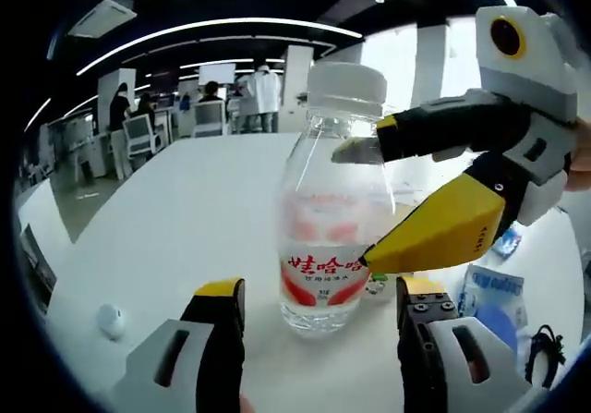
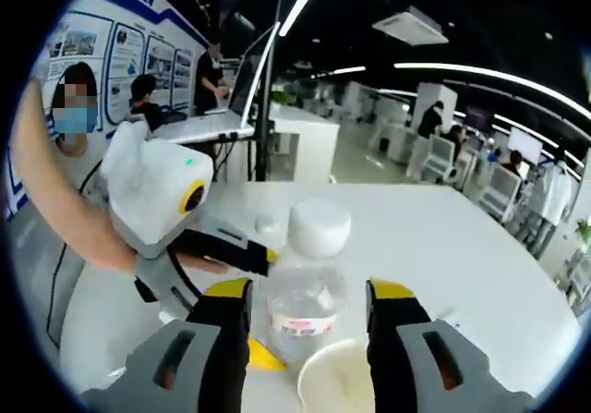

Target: Arrange the tabletop items into an orderly group along one side of the table until the central work area is clear of visible clutter.

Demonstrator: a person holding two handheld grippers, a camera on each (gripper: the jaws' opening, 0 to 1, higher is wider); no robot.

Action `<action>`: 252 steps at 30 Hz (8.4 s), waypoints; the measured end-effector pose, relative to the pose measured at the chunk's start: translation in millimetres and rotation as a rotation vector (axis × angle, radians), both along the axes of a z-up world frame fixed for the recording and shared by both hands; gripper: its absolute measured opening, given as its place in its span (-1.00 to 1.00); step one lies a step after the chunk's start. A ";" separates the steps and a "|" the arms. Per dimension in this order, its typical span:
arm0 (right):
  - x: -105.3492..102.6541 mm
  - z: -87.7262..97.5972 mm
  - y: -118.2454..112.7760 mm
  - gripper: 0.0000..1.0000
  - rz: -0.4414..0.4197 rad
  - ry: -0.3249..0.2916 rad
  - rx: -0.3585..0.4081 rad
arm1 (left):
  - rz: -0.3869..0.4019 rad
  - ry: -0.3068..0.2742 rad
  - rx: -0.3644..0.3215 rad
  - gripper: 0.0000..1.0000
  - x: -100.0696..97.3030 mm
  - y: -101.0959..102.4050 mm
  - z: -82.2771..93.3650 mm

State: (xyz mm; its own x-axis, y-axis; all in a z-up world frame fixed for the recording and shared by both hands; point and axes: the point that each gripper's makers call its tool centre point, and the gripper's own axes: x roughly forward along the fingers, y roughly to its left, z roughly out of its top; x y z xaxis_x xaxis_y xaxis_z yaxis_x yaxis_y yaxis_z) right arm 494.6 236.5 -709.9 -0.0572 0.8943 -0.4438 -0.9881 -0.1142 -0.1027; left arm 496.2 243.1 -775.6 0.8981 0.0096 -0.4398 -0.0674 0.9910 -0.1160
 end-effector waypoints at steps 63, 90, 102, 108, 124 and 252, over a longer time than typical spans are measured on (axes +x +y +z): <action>8.3 2.3 -172.4 0.28 -0.194 0.030 -0.152 | -0.027 0.117 -0.037 0.39 -96.5 -58.8 22.5; 6.4 -34.5 -214.7 0.13 -0.261 0.113 -0.217 | -0.042 0.224 -0.068 0.34 -119.0 -84.0 -11.9; 5.8 -54.6 -227.2 0.05 -0.280 0.150 -0.261 | -0.031 0.260 -0.110 0.29 -129.7 -102.6 -30.5; 4.9 -65.0 -236.1 -0.03 -0.292 0.176 -0.284 | -0.021 0.282 -0.131 0.24 -133.3 -106.4 -34.4; -2.0 -87.3 -245.3 -0.18 -0.289 0.236 -0.328 | 0.036 0.295 -0.280 -0.08 -141.4 -120.2 -38.1; 69.2 -103.7 -286.9 -1.00 -0.588 0.211 -0.285 | -0.313 0.441 0.266 -1.00 11.0 -122.2 -38.5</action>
State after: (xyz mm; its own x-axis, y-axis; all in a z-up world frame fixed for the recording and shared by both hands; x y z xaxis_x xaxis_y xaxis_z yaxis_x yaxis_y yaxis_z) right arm 563.8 -50.4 -813.5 0.2914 0.6527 -0.6993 -0.8896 0.4537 0.0528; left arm 507.2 120.9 -814.1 0.6096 -0.0653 -0.7900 0.2468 0.9627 0.1108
